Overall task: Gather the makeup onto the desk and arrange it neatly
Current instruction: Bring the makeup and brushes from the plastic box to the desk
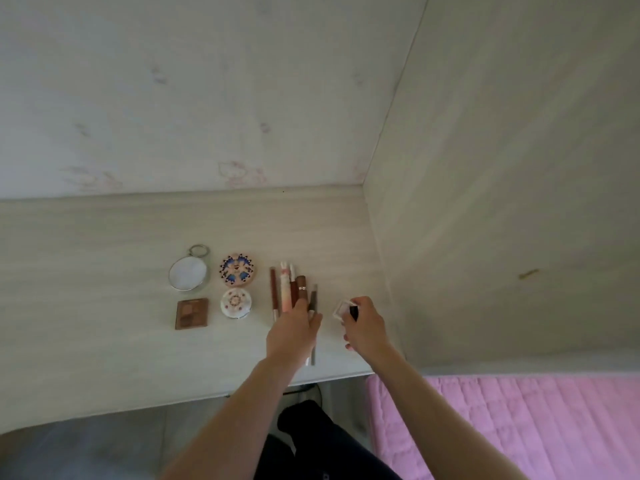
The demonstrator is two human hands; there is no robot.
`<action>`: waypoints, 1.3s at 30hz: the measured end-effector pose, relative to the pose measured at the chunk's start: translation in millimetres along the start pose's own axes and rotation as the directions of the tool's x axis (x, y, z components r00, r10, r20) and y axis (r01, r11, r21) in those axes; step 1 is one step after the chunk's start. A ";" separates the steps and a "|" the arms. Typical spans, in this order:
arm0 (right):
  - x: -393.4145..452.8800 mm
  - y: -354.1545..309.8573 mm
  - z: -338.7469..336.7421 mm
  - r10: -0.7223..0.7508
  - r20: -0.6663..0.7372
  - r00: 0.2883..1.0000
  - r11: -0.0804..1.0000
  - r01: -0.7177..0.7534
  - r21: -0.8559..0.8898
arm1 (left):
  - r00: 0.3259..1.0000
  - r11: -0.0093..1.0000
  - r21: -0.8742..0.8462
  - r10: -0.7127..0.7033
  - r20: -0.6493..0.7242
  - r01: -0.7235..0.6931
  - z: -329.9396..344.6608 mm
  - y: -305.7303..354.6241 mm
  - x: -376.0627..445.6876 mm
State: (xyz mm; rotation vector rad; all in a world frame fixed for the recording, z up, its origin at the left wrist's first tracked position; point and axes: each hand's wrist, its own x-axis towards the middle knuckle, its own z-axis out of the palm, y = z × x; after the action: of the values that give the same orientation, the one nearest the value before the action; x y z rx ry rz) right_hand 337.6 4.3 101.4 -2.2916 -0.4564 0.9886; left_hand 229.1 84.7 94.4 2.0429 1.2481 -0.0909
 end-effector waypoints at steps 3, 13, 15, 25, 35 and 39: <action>18.6 1.5 -1.3 0.017 -0.018 1.000 0.998 -0.018 -0.054 | 0.999 0.998 -0.034 -0.043 0.012 0.043 4.7 8.3 19.5; 54.6 2.8 2.5 -0.080 0.029 0.996 0.982 0.083 -0.170 | 0.997 0.993 0.096 -0.073 0.041 0.069 11.4 23.4 71.2; 59.1 2.3 3.4 -0.084 0.011 0.996 0.980 0.085 -0.180 | 0.996 0.992 0.104 -0.084 0.044 0.079 11.8 24.2 76.9; 81.4 -9.9 10.4 -0.084 -0.097 0.992 0.978 0.063 -0.198 | 0.988 0.977 0.168 -0.143 0.050 0.133 15.1 23.4 88.6; 99.9 -22.8 11.8 -0.155 -0.004 0.988 0.963 0.150 -0.224 | 0.992 0.966 0.233 -0.121 0.038 0.109 18.9 27.5 86.9; 99.0 -21.1 9.3 -0.132 -0.036 0.991 0.972 0.122 -0.201 | 0.995 0.963 0.258 -0.093 0.023 0.085 18.3 27.5 85.6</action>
State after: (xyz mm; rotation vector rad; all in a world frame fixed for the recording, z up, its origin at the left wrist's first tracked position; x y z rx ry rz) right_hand 394.8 75.2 56.5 -2.4219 -0.6998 0.8553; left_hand 301.5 129.9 60.9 2.1916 1.3653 -0.3453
